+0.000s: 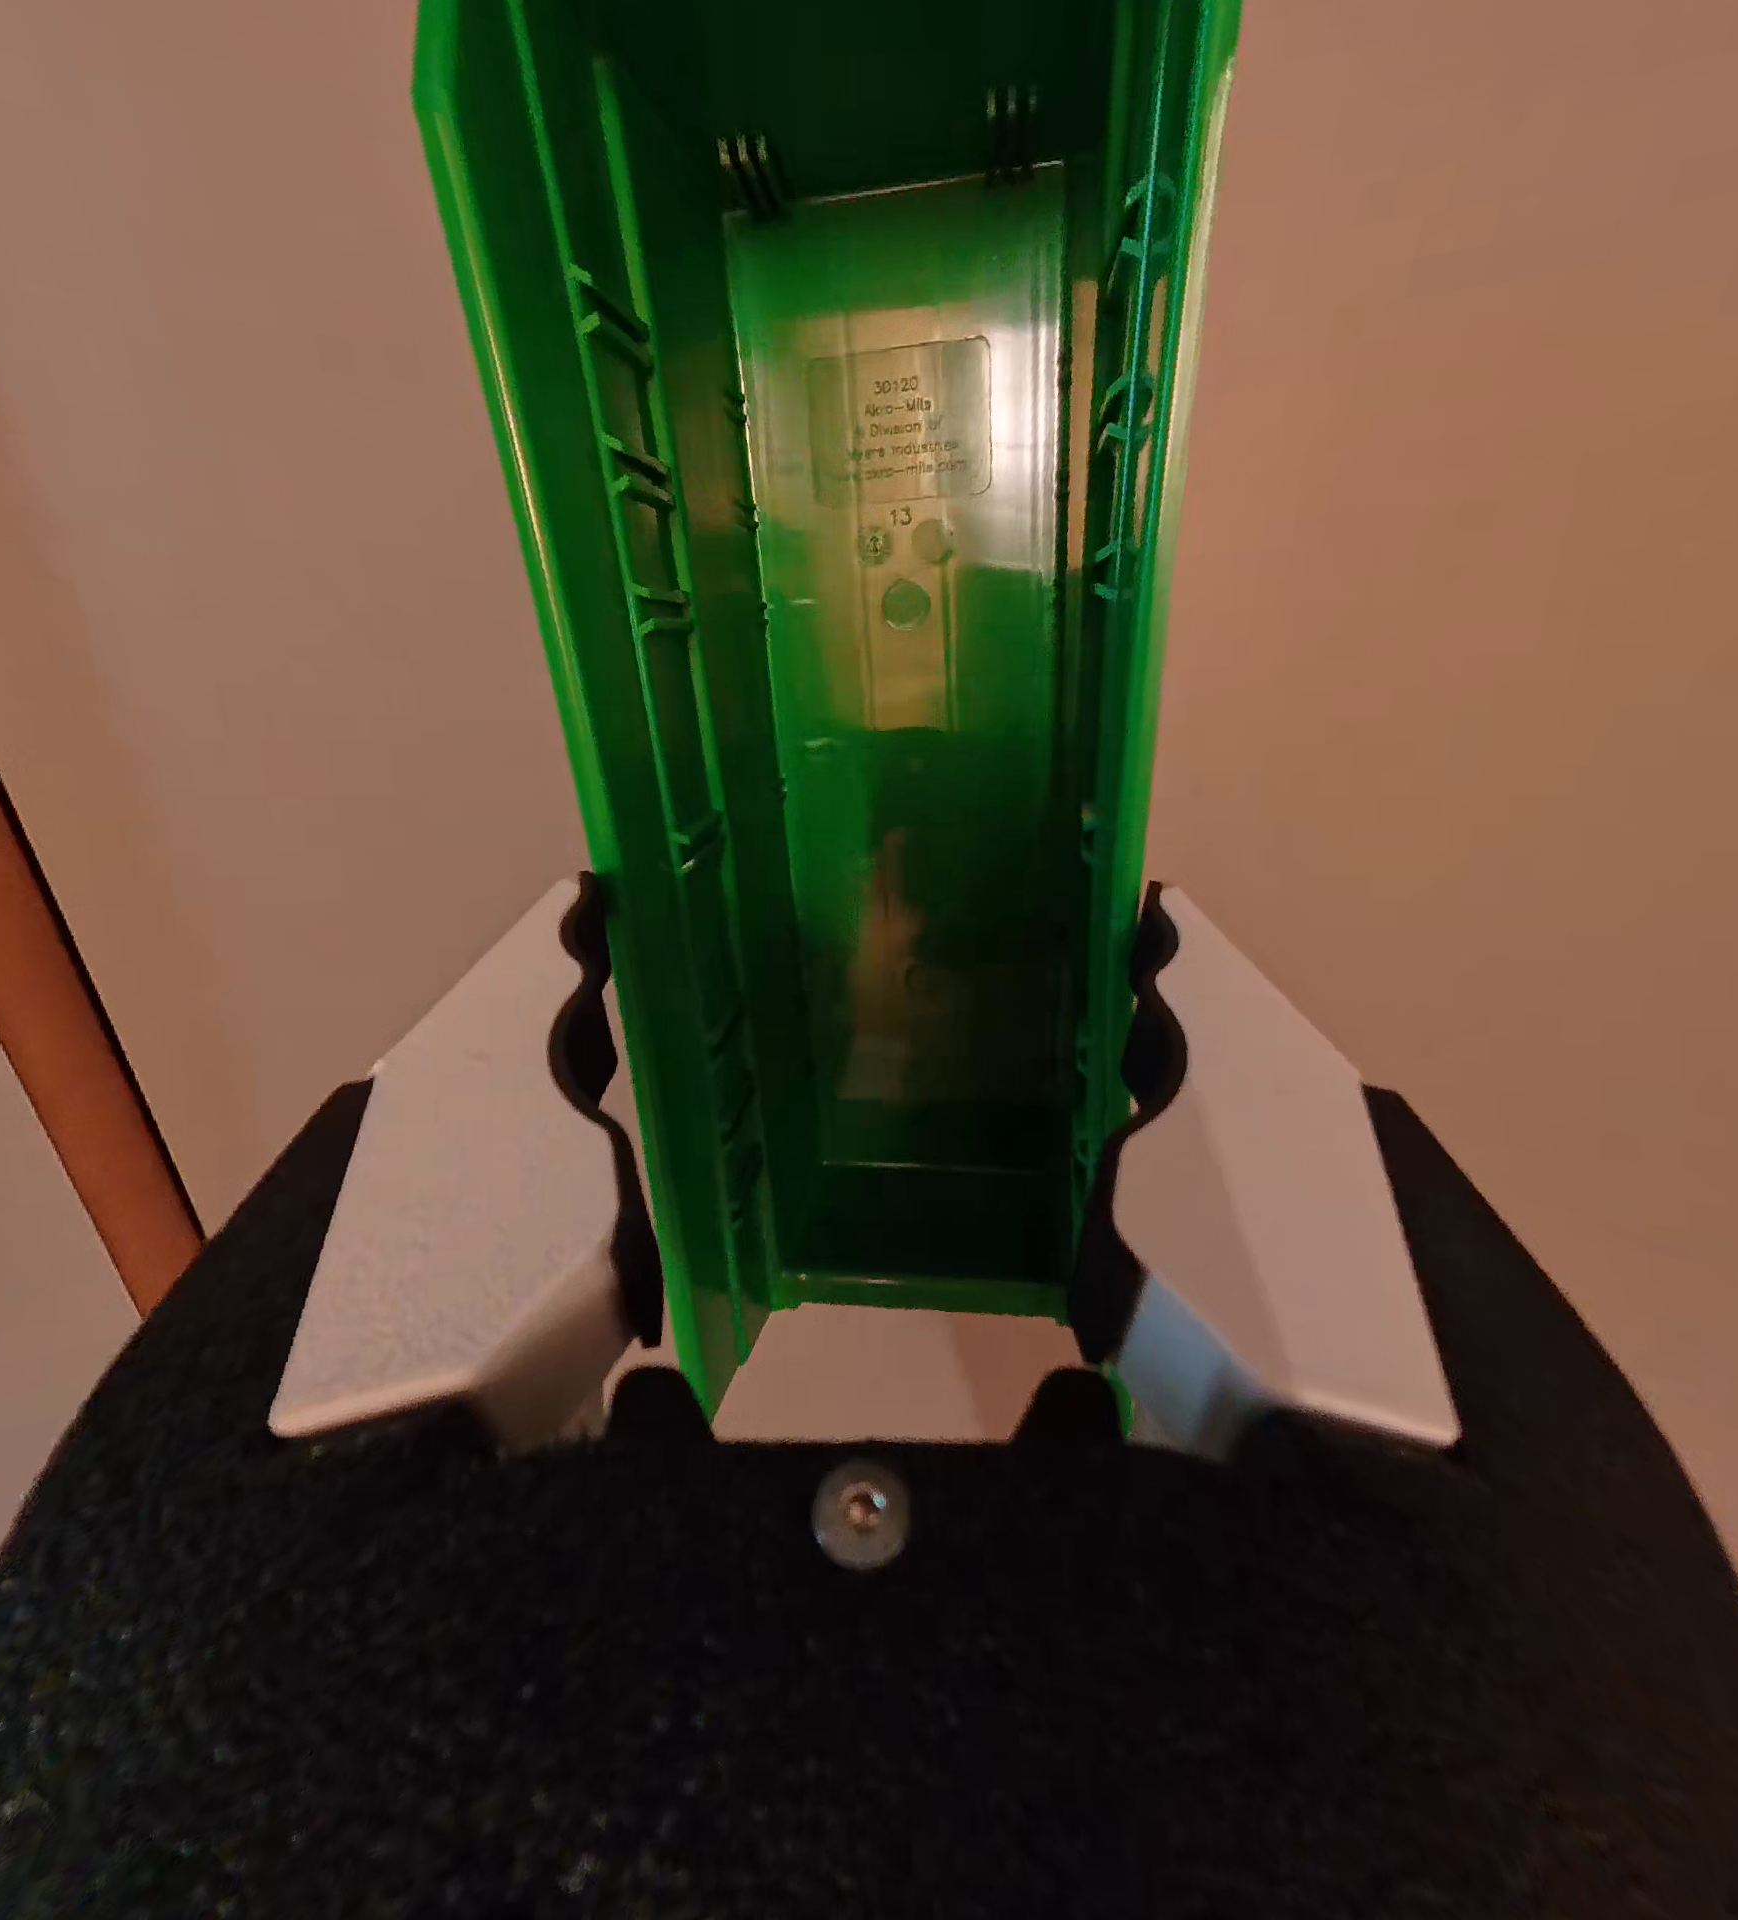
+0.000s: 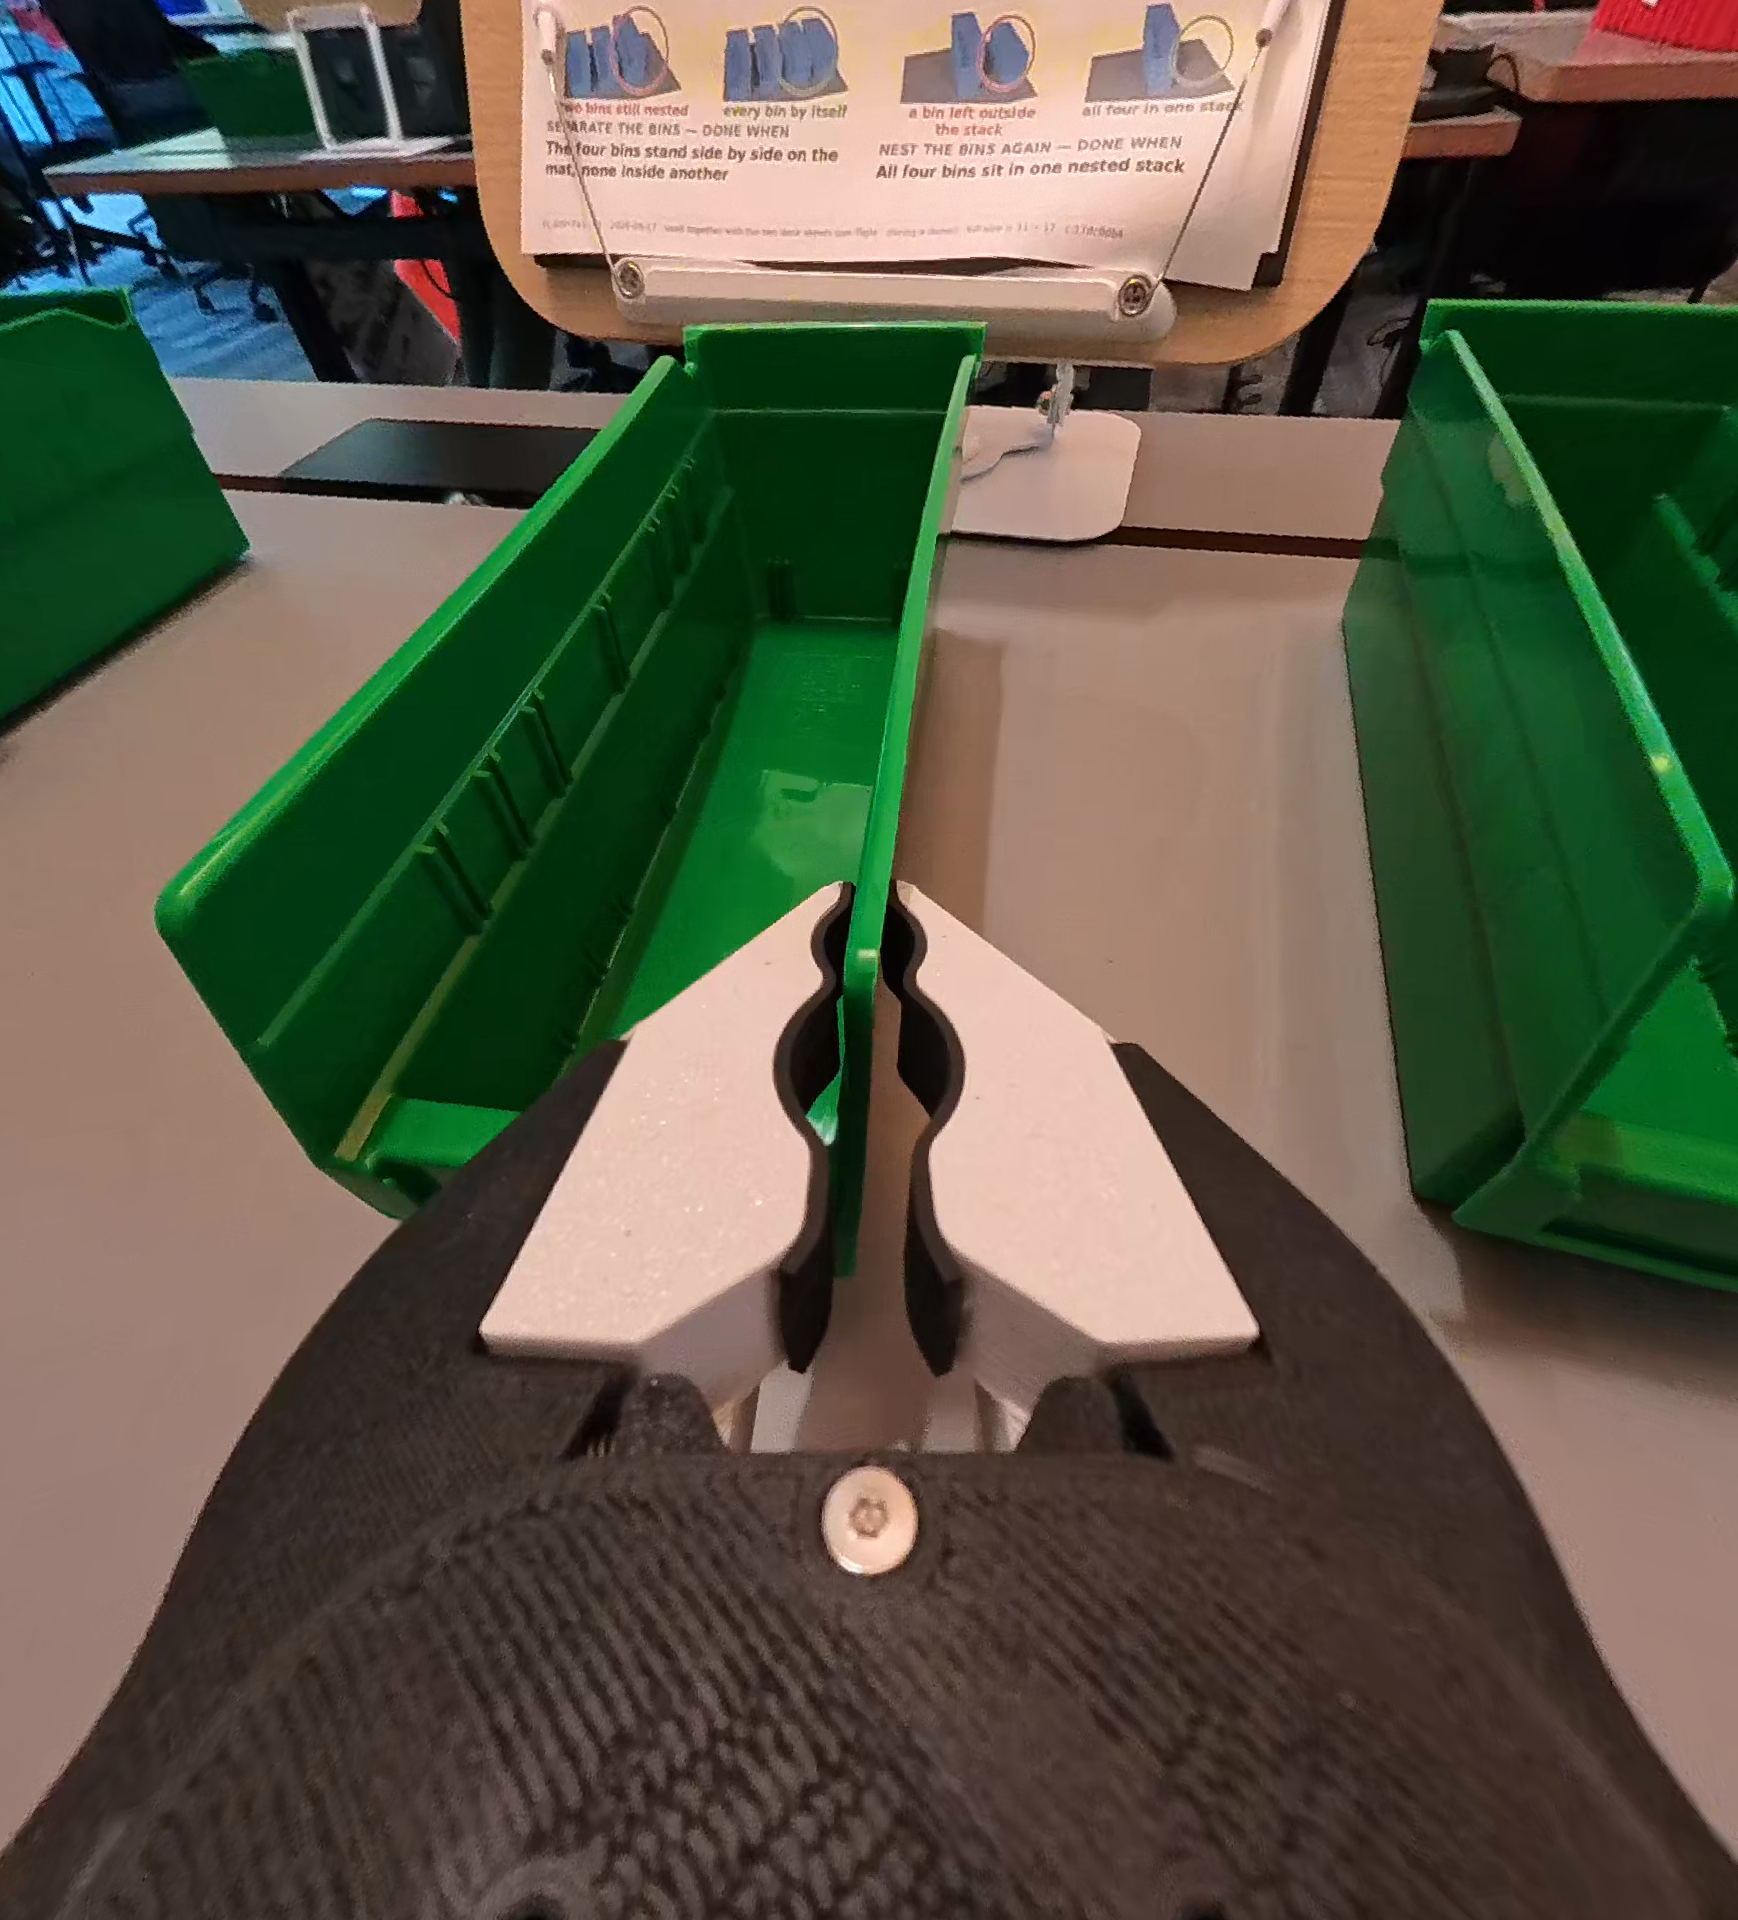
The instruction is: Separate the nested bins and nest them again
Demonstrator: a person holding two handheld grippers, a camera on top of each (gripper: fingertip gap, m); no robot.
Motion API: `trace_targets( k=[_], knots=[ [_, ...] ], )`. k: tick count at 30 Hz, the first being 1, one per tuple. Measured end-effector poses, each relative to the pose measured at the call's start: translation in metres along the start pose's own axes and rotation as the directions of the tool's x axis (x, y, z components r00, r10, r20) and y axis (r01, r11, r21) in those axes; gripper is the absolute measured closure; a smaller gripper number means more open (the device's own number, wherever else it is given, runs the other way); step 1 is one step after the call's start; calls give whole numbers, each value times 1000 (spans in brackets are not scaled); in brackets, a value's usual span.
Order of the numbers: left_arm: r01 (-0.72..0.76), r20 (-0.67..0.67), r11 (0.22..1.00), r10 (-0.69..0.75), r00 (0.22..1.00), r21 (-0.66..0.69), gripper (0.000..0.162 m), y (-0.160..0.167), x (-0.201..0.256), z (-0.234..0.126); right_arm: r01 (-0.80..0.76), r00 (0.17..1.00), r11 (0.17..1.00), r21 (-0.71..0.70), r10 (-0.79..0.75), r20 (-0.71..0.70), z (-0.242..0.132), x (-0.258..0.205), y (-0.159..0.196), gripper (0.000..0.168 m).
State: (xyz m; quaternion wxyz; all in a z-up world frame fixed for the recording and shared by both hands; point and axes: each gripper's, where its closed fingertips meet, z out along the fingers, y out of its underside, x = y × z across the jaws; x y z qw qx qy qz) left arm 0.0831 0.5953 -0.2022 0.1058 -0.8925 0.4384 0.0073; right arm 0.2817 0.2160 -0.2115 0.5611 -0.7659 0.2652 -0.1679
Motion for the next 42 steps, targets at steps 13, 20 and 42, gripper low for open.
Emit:
trace_targets(
  k=[13, 20, 42],
  knots=[
    [33, 36, 998, -35, 999, 54, 58, -3, -3, 2, -83, 992, 995, 50, 87, -88, 3, -1, -1, 166],
    [7, 28, 999, -8, 1000, 32, 54, 2, -2, 1, -93, 991, 993, 66, 99, -87, 3, -2, -1, 166],
    [36, -19, 838, -30, 999, 545, 51, -15, 36, -89, -59, 996, 997, 48, 56, 67, -54, 22, -64, 52]
  ],
)
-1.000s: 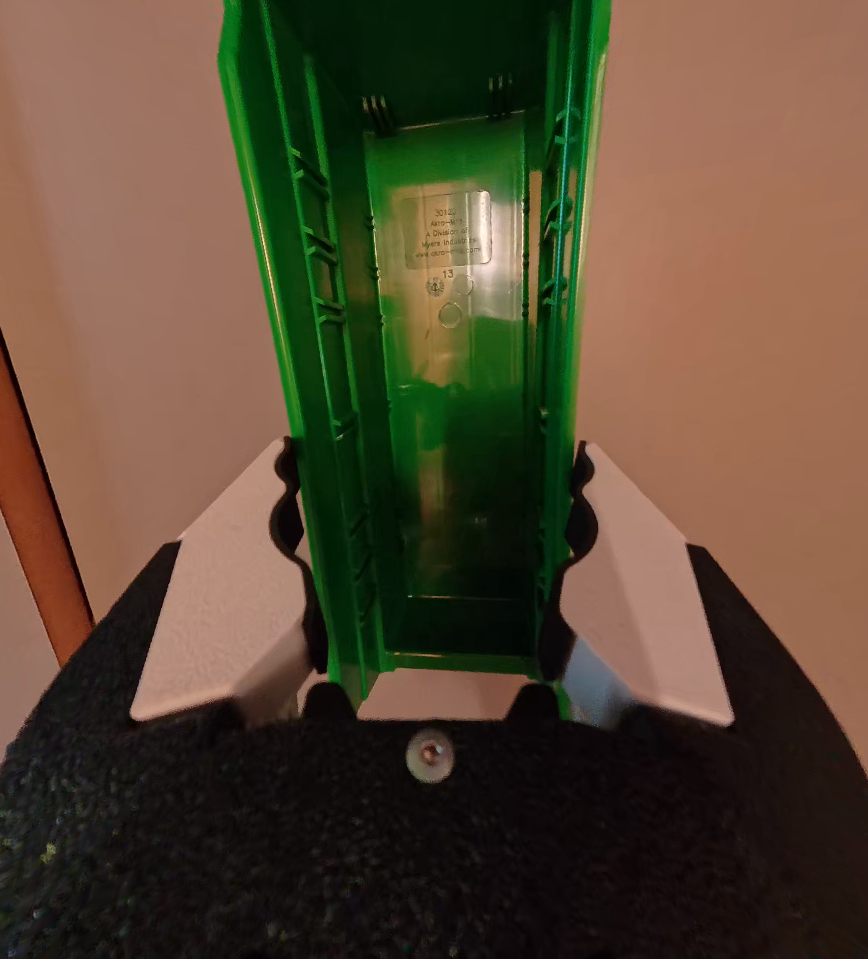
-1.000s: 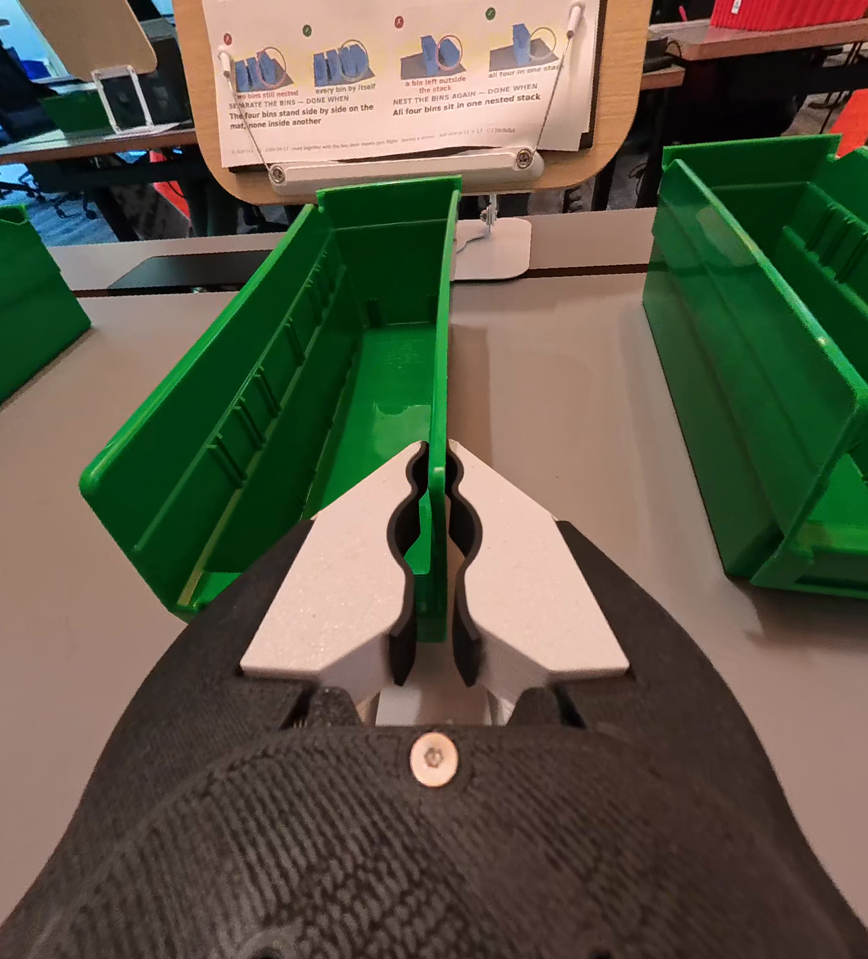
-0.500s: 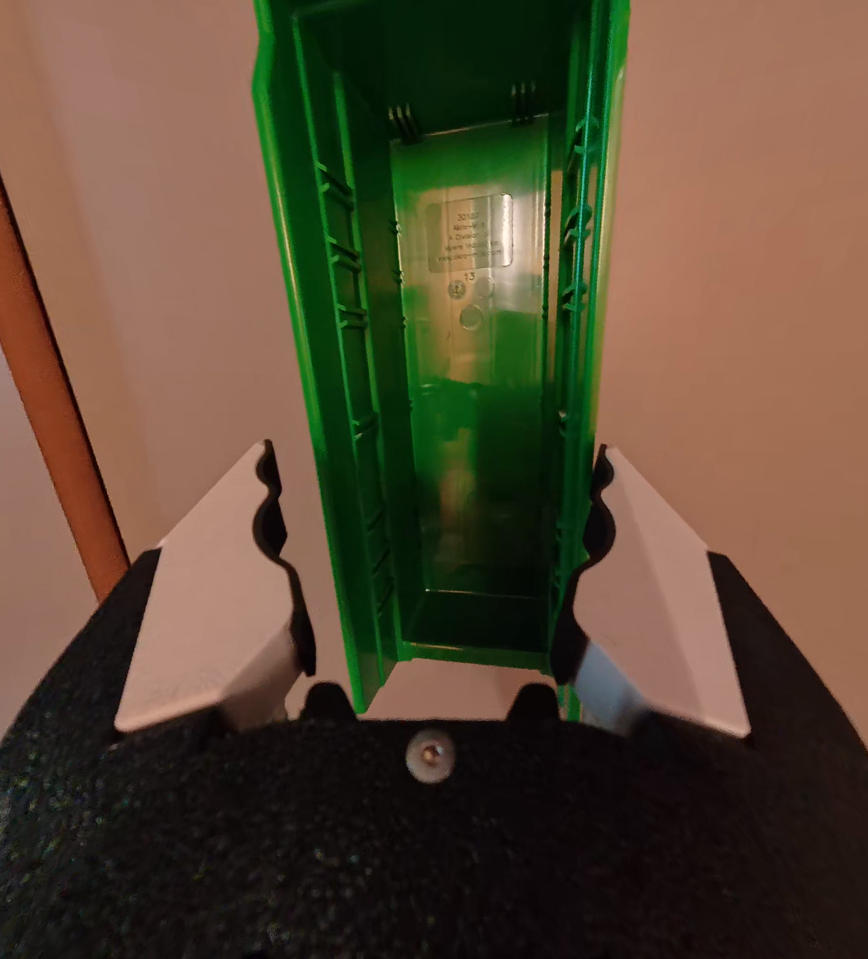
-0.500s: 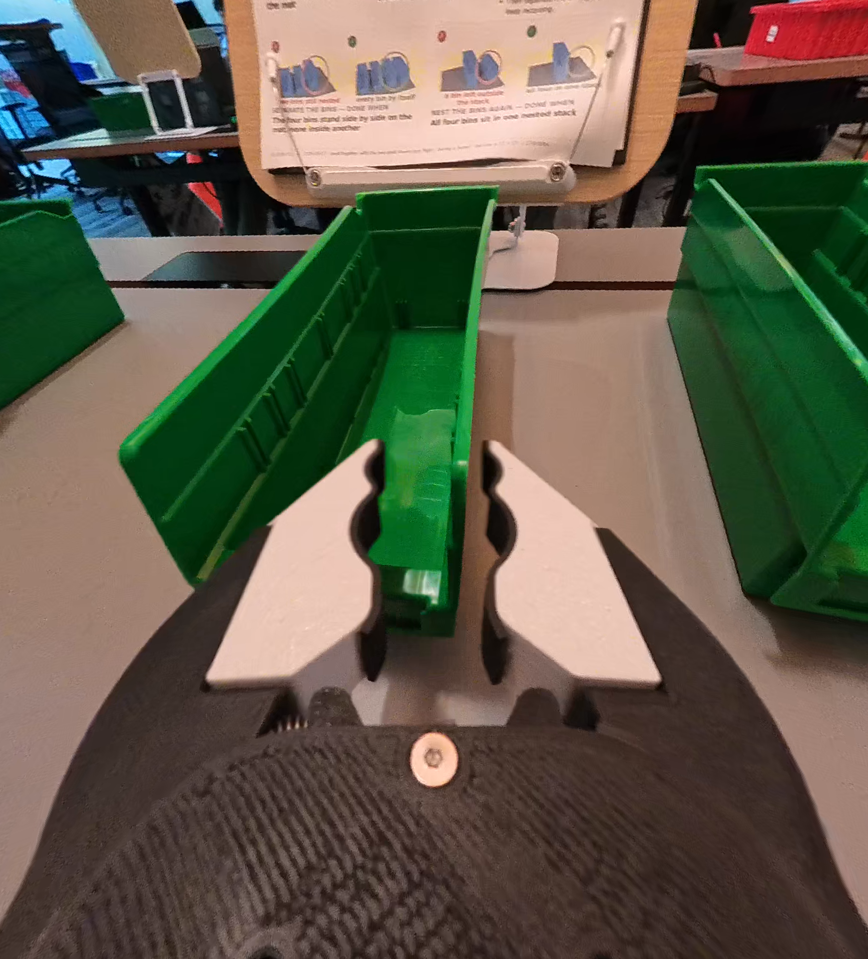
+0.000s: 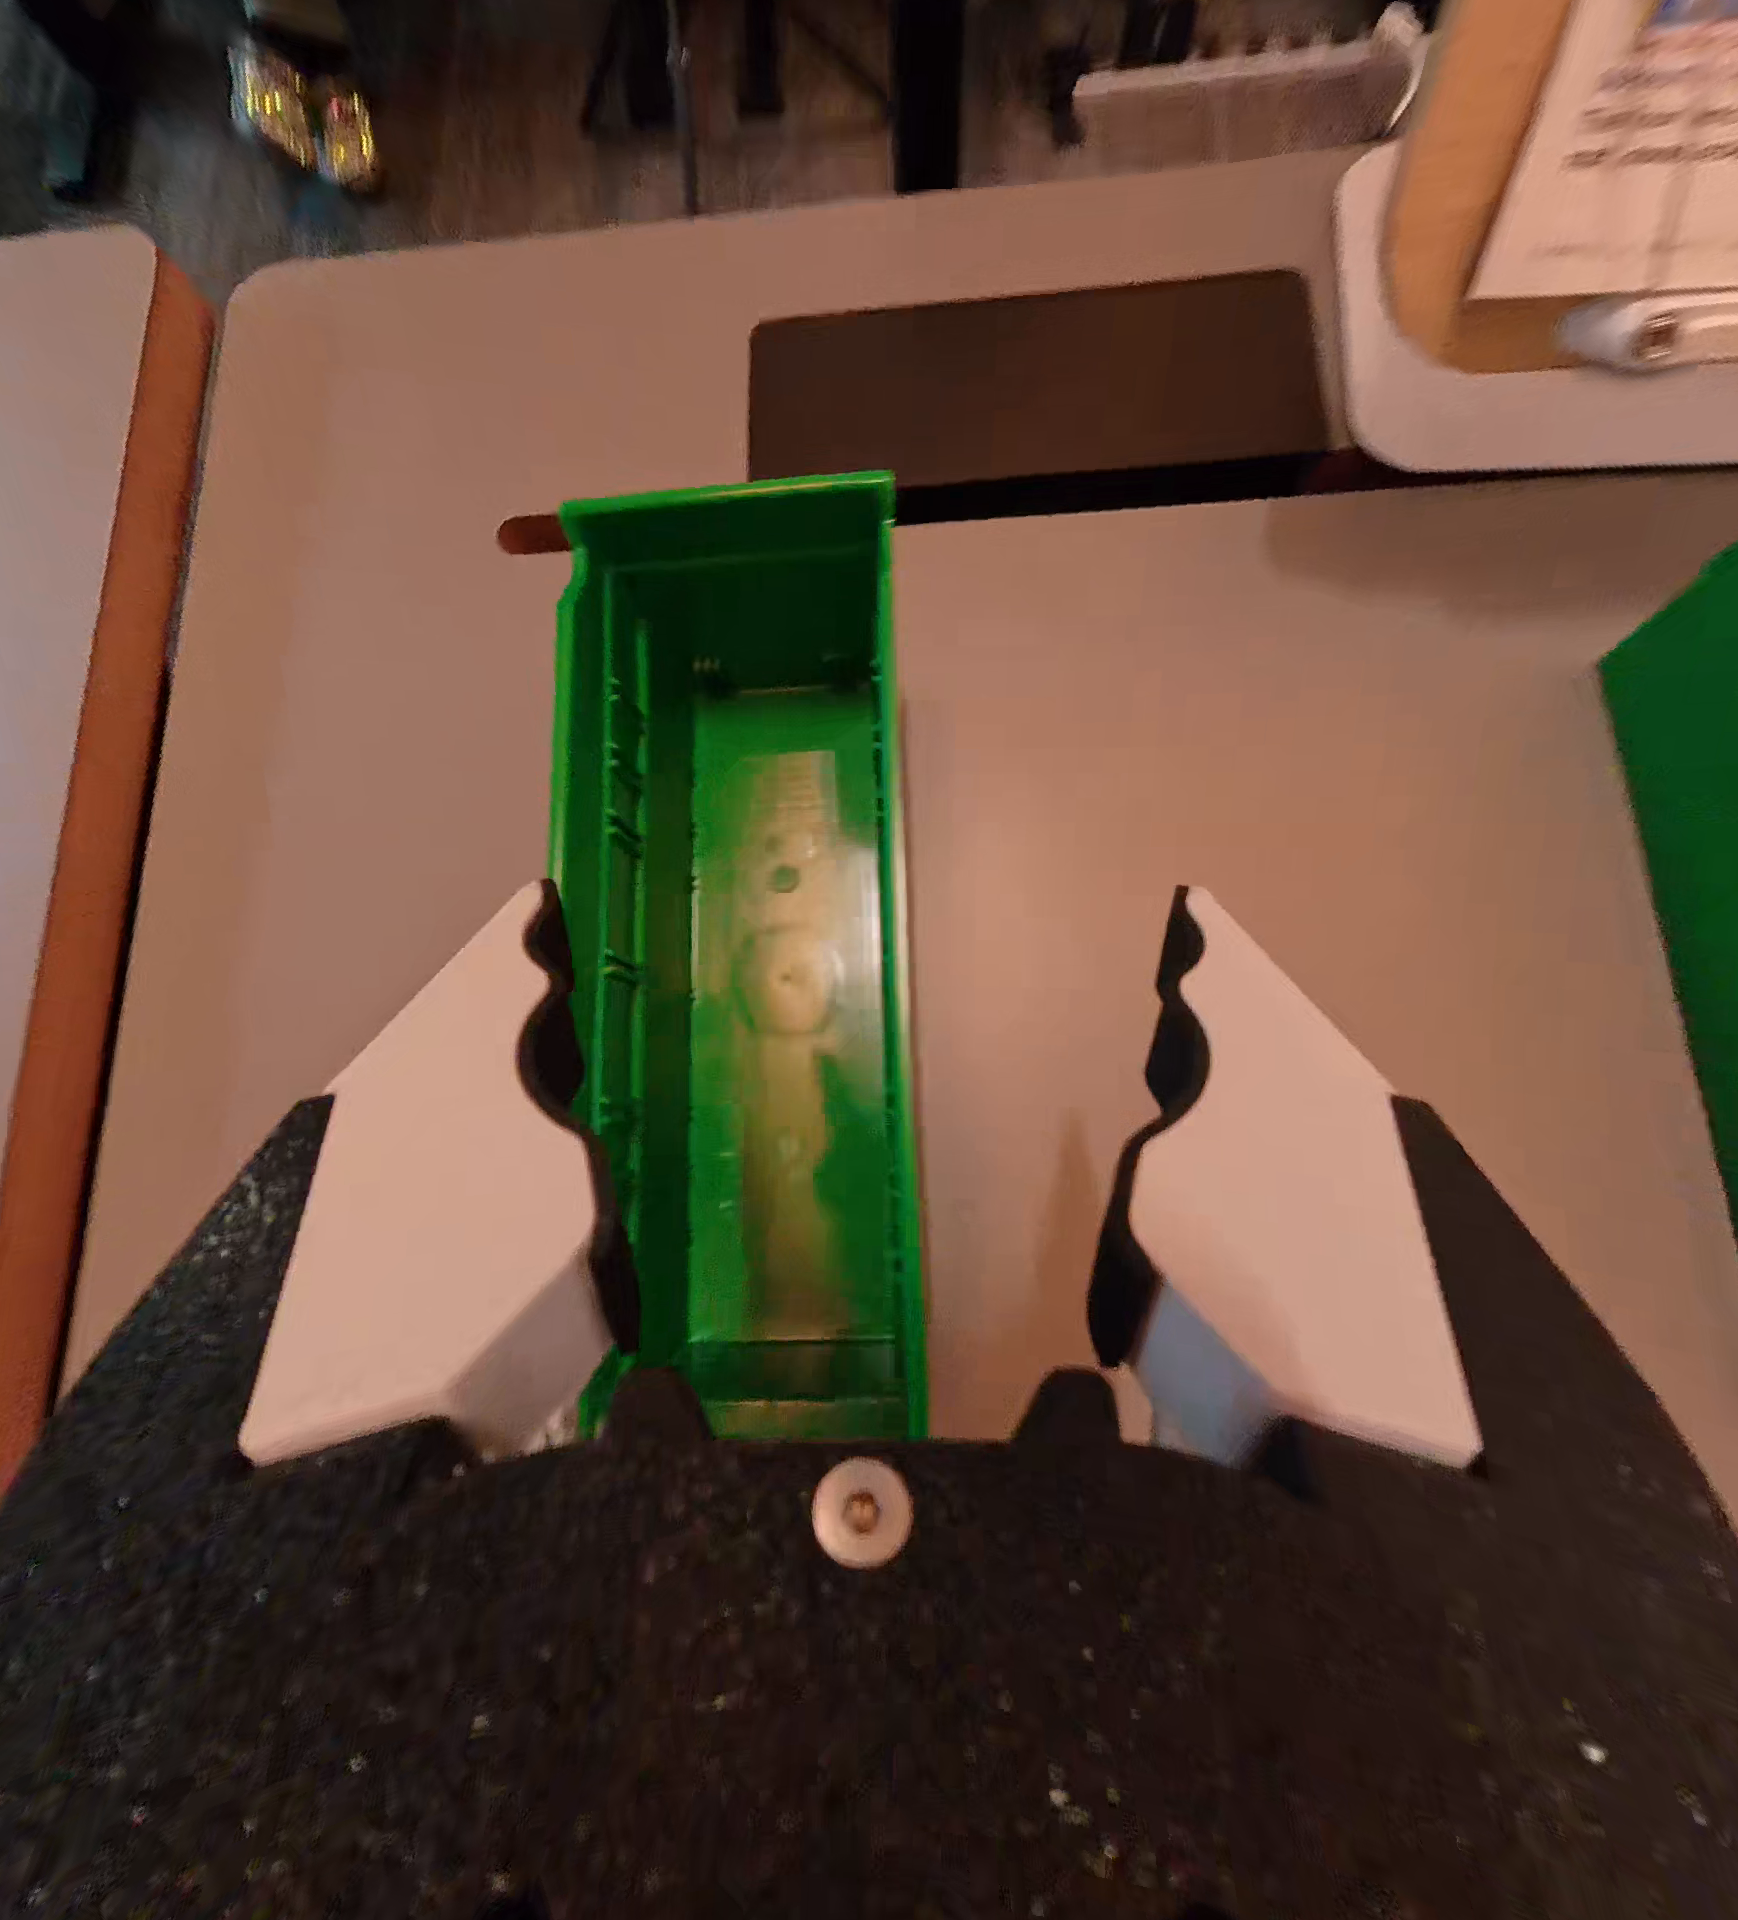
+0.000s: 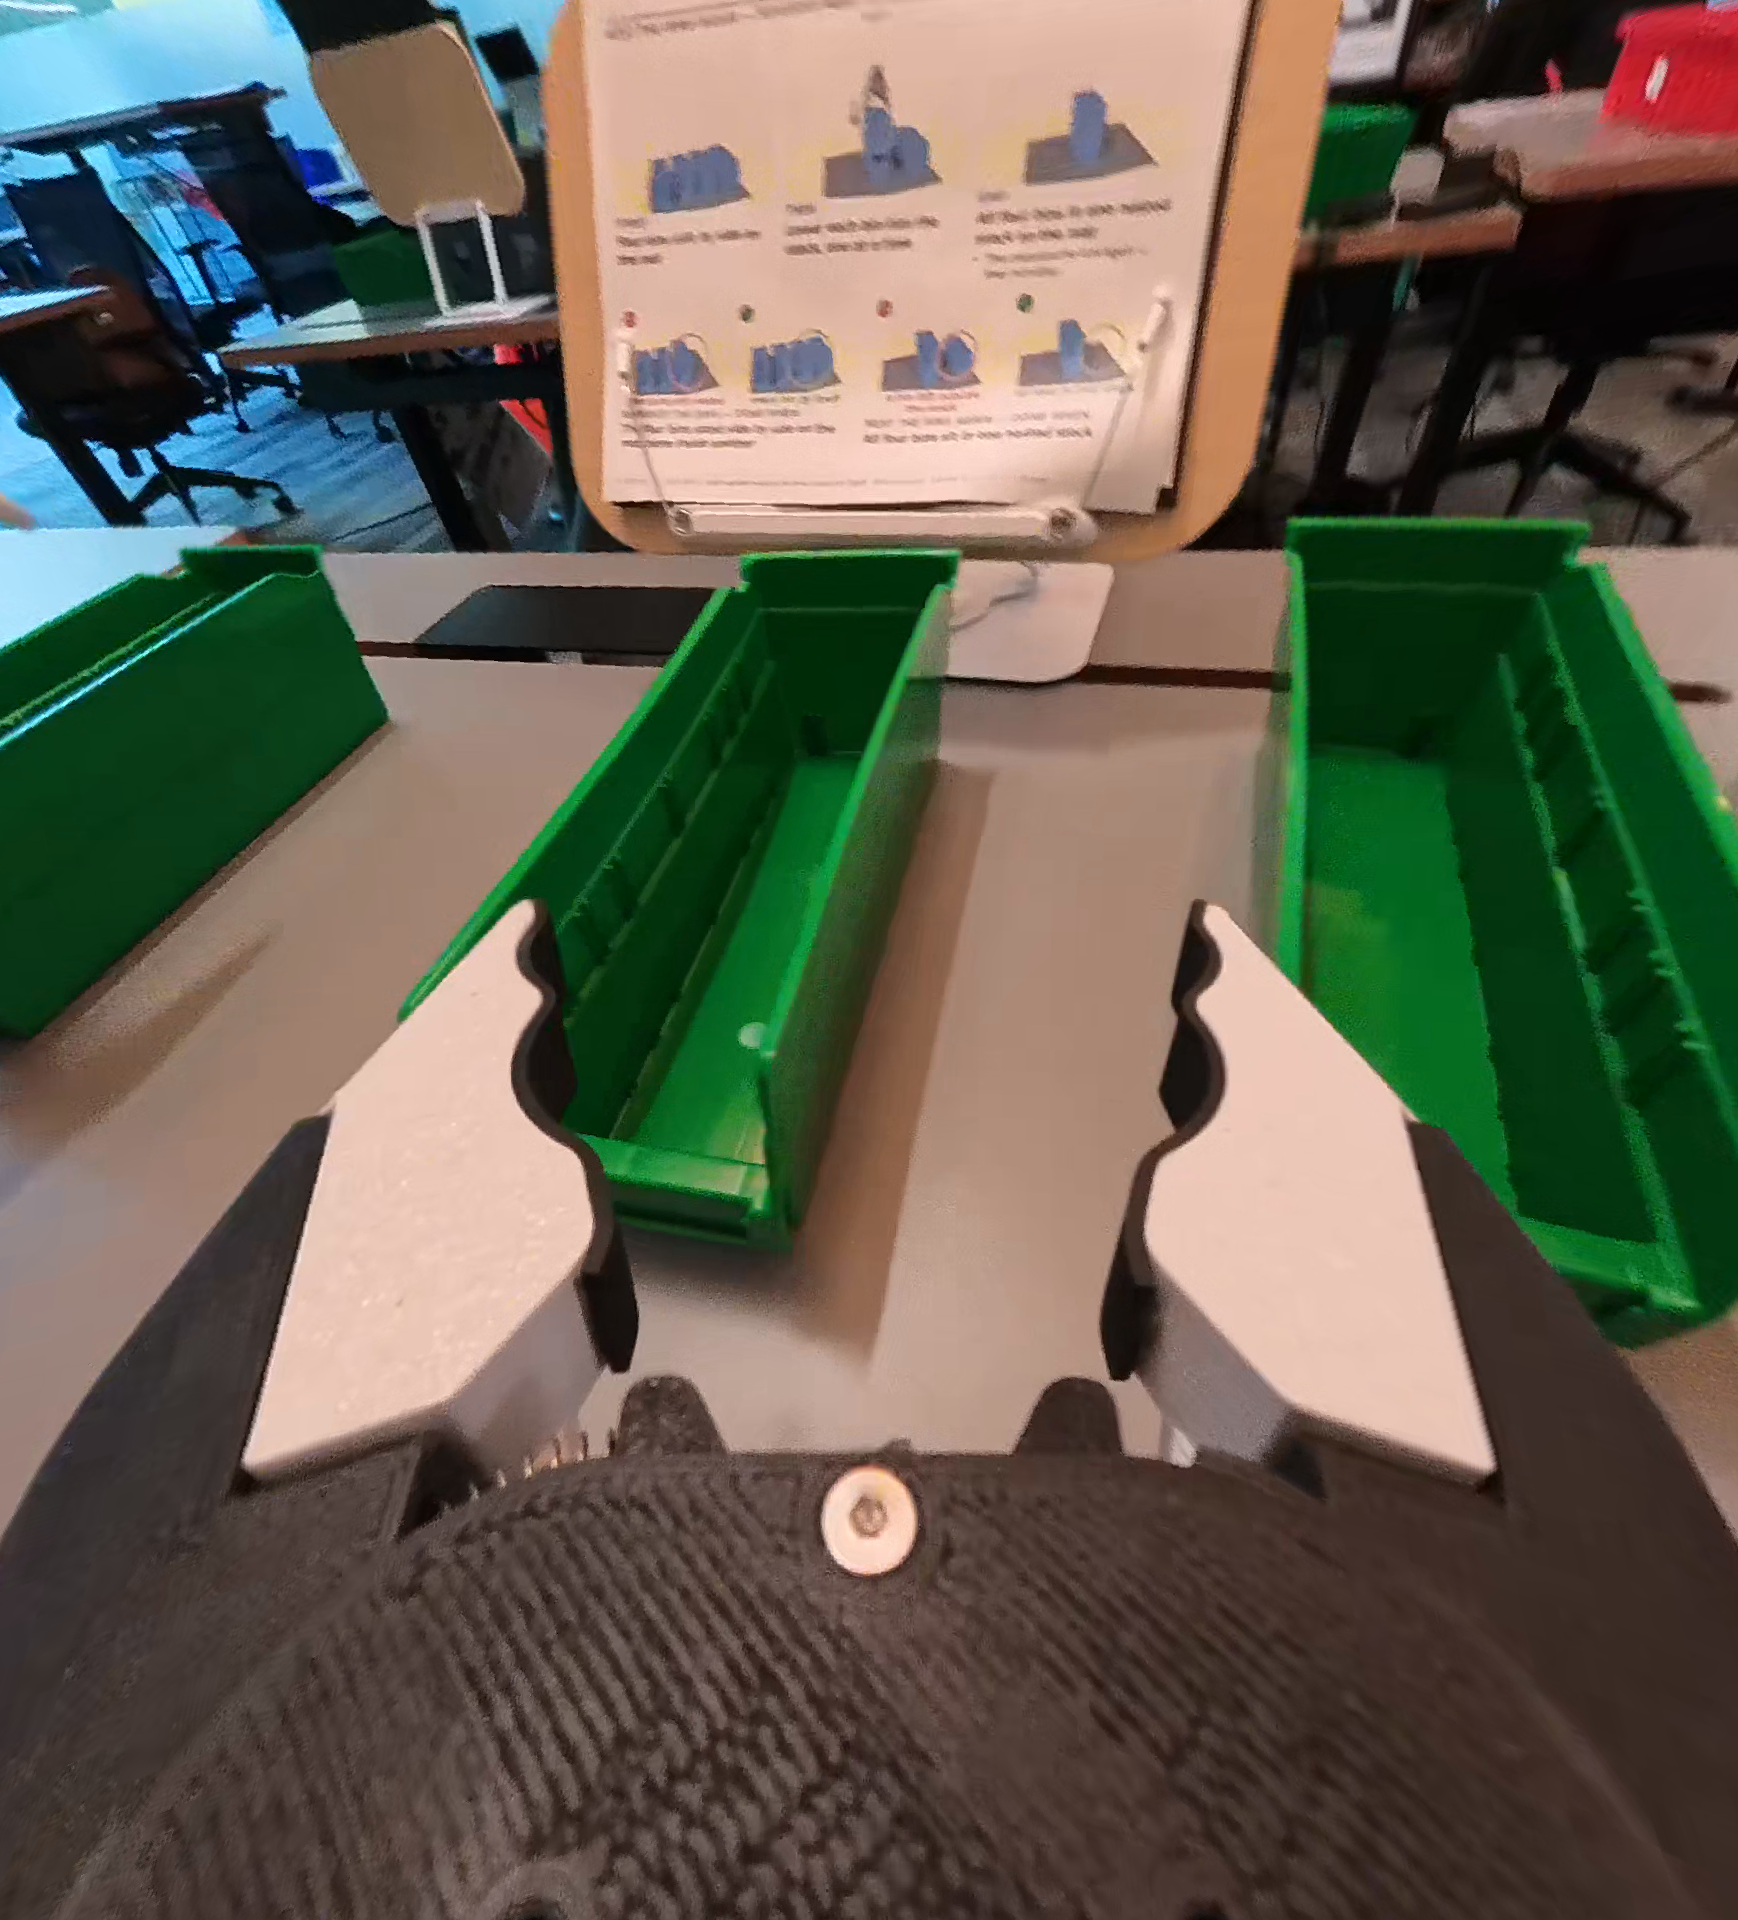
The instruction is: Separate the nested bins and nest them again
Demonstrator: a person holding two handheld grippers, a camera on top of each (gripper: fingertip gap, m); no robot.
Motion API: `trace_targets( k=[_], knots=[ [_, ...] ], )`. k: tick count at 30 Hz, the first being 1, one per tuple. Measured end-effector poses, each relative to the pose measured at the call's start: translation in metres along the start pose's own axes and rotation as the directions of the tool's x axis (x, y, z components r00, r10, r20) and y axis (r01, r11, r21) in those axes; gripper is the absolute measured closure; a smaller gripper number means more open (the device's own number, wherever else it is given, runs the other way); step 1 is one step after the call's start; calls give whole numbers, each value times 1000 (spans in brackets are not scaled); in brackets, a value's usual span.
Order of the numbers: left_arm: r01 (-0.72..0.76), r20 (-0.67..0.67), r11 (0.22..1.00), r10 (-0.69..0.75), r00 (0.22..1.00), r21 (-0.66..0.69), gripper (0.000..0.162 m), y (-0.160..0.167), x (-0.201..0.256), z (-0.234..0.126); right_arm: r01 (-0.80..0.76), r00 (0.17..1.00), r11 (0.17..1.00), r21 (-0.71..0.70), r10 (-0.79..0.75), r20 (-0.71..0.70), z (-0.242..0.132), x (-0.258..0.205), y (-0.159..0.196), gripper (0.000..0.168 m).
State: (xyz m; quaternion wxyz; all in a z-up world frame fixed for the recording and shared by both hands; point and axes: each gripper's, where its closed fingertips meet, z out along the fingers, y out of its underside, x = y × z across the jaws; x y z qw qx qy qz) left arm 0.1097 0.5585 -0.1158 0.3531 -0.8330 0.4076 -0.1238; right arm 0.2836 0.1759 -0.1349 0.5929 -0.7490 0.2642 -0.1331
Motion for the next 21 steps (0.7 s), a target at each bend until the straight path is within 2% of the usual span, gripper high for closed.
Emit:
trace_targets(
  k=[2, 6, 10, 14, 21],
  knots=[
    [-3, -26, 997, 5, 1000, 83, 51, 9, 16, -8, -23, 1000, 1000, -14, 22, -22, -3, 19, -6, 51],
    [10, -22, 961, -4, 1000, 275, 51, 26, 36, -24, 23, 986, 1000, -5, -24, -167, -10, 72, -25, 43],
    [2, -44, 921, 17, 999, 390, 51, 53, 61, -33, 12, 975, 998, -64, -26, -222, -8, 108, -32, 34],
    [15, -99, 904, 30, 995, 428, 51, 80, 88, -34, 0, 963, 997, -82, -22, -270, -3, 137, -40, 34],
    [56, -235, 897, 55, 970, 438, 51, 115, 133, -38, -29, 950, 988, -149, -19, -312, 5, 167, -27, 34]
  ],
)
